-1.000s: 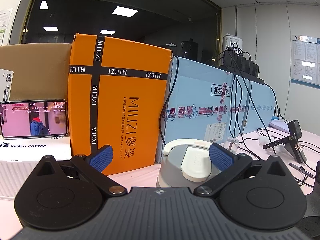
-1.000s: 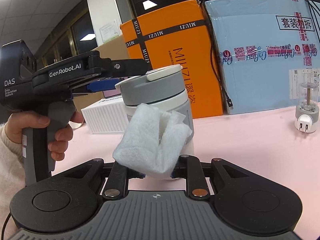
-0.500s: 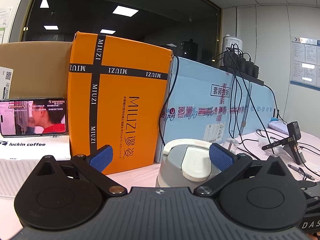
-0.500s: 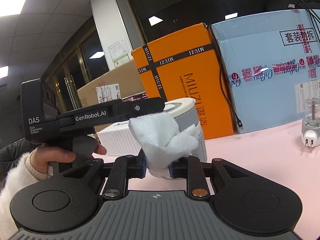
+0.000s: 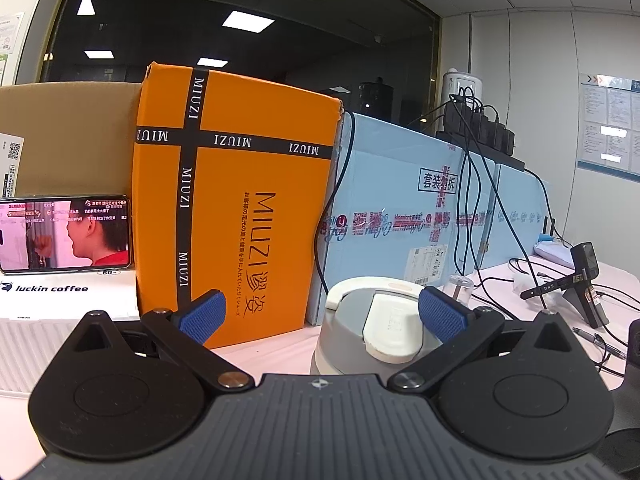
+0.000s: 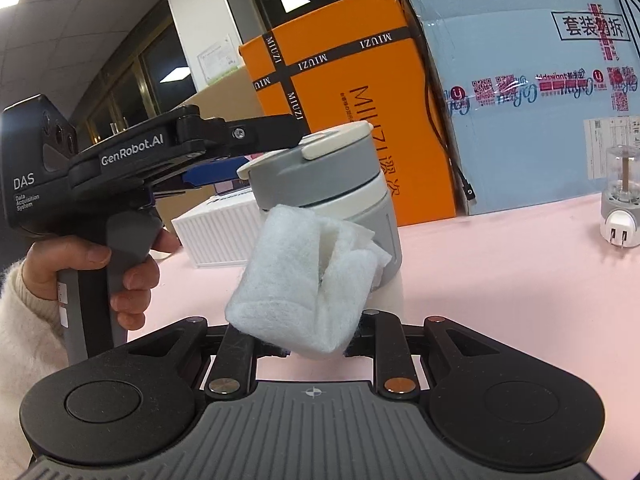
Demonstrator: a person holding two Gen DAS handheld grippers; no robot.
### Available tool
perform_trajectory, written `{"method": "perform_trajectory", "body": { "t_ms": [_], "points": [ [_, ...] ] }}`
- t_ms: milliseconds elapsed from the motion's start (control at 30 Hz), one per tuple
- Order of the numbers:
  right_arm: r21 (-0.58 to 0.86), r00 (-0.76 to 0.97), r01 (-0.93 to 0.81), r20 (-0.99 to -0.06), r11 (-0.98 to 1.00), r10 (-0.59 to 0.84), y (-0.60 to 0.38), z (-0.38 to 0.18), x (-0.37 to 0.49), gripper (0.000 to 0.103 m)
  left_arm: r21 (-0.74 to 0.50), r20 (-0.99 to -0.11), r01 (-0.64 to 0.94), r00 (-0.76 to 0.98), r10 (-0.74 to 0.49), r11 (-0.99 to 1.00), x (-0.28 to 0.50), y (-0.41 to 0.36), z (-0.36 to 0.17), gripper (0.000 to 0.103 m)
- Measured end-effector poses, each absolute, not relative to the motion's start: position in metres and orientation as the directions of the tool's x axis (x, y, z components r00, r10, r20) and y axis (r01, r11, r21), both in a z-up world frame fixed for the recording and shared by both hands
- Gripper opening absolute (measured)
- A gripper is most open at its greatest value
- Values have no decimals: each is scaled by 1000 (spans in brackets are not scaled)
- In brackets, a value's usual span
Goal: Clean container
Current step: 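Rub the wipe along the mug body with the right gripper while the left gripper holds it, then lower the wipe onto the table and open the right gripper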
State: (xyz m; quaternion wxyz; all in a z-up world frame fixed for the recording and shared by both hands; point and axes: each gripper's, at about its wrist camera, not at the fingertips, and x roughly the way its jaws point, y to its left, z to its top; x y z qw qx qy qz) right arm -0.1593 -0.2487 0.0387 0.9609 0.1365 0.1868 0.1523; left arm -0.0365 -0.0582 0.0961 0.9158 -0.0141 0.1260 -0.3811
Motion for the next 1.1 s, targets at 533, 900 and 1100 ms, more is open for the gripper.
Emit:
{"method": "perform_trajectory", "body": {
  "t_ms": [533,900,1100],
  "points": [
    [417,757,-301,-442,858,481,-255,32,-155,20,-128,-216,698,674,-706,705,-35,-58,95,103],
    [163,805,-158,-550,974,222,-246,26,-148,76,-128,-214,699,673,-708,704,-36,-60,96,103],
    [25,851,-71,-520,997,73,-251,29,-160,89,-128,-213,699,673,-708,704,-36,-60,96,103]
  ]
}}
